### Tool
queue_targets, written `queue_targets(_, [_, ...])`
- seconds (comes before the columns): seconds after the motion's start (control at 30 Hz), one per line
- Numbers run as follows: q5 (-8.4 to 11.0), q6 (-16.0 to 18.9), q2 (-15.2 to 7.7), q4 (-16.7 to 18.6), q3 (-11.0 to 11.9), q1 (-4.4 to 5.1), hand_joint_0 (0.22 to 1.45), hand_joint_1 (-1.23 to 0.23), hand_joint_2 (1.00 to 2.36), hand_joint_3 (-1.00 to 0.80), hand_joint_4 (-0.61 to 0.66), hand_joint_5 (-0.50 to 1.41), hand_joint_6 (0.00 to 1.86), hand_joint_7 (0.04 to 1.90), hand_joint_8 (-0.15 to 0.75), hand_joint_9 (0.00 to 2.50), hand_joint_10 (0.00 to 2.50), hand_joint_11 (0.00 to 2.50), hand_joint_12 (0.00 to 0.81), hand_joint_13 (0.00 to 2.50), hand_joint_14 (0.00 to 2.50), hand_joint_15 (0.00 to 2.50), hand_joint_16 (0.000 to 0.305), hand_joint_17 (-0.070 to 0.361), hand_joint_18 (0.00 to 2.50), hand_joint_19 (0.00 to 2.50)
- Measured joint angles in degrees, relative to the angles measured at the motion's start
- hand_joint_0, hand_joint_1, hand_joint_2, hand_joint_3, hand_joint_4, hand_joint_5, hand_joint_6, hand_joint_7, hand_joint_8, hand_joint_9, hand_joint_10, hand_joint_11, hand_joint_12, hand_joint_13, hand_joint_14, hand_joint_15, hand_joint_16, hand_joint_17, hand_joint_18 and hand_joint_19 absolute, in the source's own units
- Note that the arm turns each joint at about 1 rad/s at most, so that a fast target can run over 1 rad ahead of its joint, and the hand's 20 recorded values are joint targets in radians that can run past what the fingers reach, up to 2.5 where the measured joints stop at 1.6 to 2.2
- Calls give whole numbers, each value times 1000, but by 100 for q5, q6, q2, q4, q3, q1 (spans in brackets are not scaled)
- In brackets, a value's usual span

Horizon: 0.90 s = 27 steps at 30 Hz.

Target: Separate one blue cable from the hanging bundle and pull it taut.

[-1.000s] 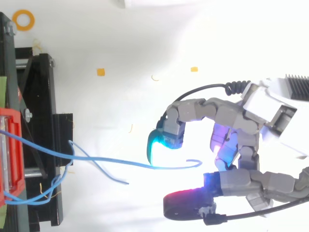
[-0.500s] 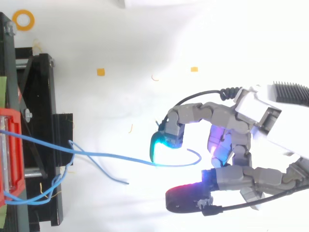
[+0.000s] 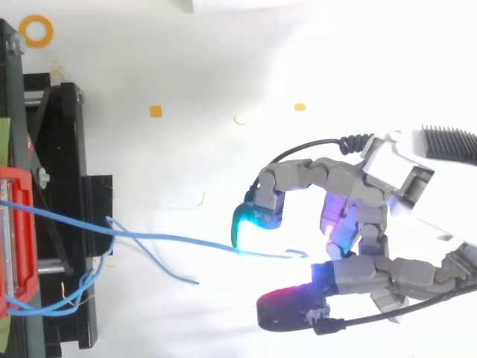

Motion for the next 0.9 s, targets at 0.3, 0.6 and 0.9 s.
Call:
queue_targets(0.3, [1,-4,0,2,-1,-1,673,-709,1000,-500,68,145,503,1282,162,2109,26,662,296,1509,26,886,38,86,1019,866])
queue_targets(0.6, [0,-4,1,8,-1,0,541,-624,1000,-500,103,145,503,1292,170,2117,28,637,312,1525,24,878,43,96,1034,856])
queue_targets(0.9, [1,-4,0,9,0,1,491,-331,1000,-500,123,147,503,1290,183,2142,27,621,323,1560,23,858,48,108,1071,831])
